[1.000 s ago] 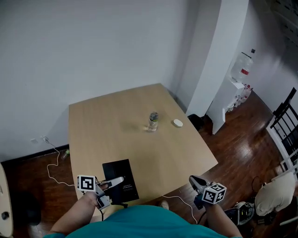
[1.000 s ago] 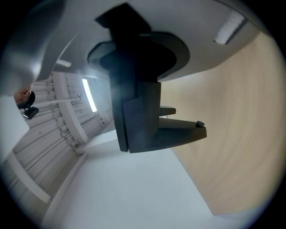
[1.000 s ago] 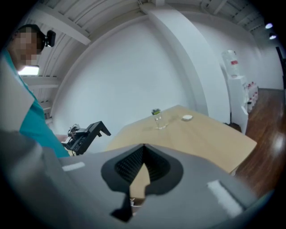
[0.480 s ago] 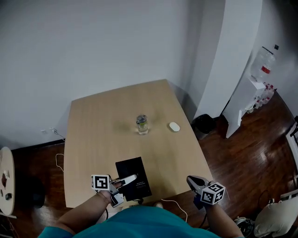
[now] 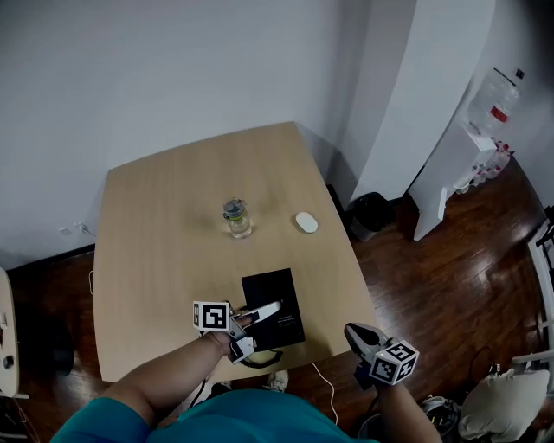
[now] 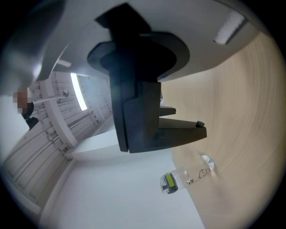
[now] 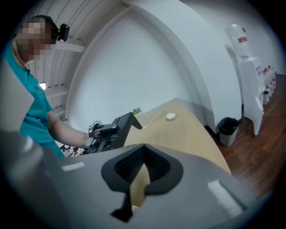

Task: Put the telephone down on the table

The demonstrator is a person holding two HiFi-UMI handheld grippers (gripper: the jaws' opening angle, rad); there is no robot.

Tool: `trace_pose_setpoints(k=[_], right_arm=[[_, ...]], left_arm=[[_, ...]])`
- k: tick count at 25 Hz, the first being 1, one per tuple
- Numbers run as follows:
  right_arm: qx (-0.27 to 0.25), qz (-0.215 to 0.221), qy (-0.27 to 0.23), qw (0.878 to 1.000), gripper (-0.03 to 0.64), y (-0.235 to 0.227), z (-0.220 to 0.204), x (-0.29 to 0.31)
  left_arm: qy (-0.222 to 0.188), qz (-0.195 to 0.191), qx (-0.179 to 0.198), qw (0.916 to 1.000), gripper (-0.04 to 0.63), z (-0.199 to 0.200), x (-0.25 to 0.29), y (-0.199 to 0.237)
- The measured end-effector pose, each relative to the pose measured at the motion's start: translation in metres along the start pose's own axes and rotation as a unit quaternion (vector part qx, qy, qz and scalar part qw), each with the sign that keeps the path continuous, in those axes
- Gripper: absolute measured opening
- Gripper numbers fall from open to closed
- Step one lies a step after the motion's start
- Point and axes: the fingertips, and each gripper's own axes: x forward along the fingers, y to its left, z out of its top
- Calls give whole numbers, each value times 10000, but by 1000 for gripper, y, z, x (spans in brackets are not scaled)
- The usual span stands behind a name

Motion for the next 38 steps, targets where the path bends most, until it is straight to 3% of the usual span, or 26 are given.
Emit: trace_pose_setpoints(k=[4, 7, 10, 15, 22, 26, 30, 38], right_arm=[[92, -40, 16, 9999, 2, -8, -4, -6], [145, -53, 30, 9999, 0, -13, -8, -12], [231, -132, 6, 9996, 0, -19, -13, -19], [370, -254, -11, 9990, 0, -28, -22, -33], [421, -396, -37, 9983, 0, -36, -27, -42], [437, -447, -137, 9980, 0, -40, -22, -45], [417, -436, -195, 9980, 0, -40, -20, -45], [389, -370, -260, 9982, 0, -34, -14, -42]], left_arm=[[16, 26, -52, 10000, 167, 0, 34, 20], [3, 263, -66, 9996, 167, 6, 52, 38], [-13, 112, -136, 9998, 167, 9, 70, 45], [45, 240, -90, 9997, 167, 11, 88, 63], [170, 324, 95, 9993, 167, 17, 104, 79], [375, 384, 450, 9975, 167, 12, 105, 85], [579, 695, 710, 9934, 171, 12, 104, 90], [585, 1516, 936, 9823, 238, 17, 91, 103]])
